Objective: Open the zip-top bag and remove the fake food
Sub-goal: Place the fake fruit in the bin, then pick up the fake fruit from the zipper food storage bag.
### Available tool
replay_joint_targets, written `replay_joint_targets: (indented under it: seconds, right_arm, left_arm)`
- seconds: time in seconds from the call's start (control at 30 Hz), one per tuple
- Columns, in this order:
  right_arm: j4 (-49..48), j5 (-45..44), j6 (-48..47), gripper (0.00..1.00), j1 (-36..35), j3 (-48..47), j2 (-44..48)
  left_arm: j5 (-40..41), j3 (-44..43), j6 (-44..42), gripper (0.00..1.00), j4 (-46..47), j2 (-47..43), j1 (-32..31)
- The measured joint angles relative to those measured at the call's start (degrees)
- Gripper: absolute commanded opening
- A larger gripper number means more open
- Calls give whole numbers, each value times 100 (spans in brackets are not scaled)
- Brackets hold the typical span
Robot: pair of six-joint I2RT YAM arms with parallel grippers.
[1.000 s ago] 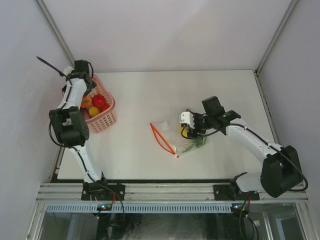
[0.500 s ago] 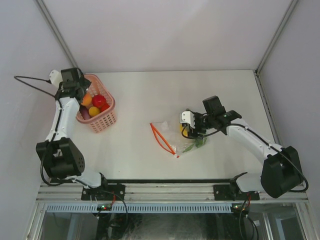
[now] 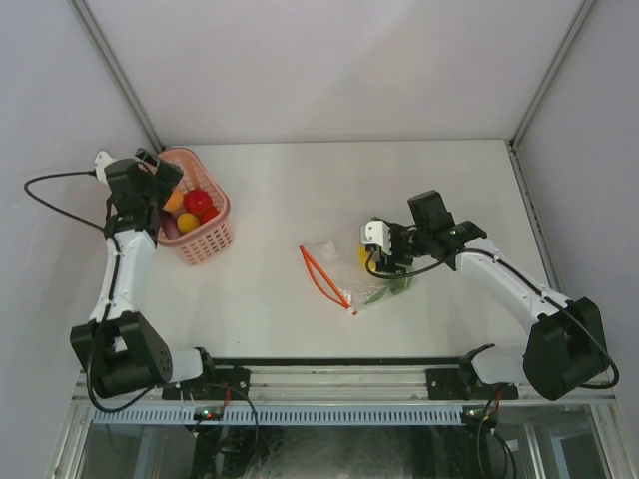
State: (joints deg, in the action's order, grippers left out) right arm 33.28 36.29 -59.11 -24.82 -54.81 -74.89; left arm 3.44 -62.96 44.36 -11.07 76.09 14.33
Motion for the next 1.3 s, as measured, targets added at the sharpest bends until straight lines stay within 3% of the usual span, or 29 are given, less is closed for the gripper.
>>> replay_joint_targets:
  seconds: [0.13,0.37,0.7,0.87,1.17,1.3]
  right_arm:
    - [-2,22,15,65,11,0,0]
    - [-2,195,57,66,107,0,15]
    - [0,409,127,66,236,0,55]
    - [2,505,144,66,374,0,68]
    - [11,581,144,66,640,0,87]
    - [59,562,127,66,782,0,85]
  left_arm:
    - [151,0,-616,100,13,-616,-361]
    - [116,129,-1738,100,208,-1810,-1639]
    - [-1025,2273,-1744,100,2162,-3506,-1731]
    - [-1757,2448,-1585,100,2603,-3508,-1882]
    - [-1491,2638,-2472,99,2608,-3460,-4074]
    - [-1086,3064,-2809,88,2726,-3416,-4782]
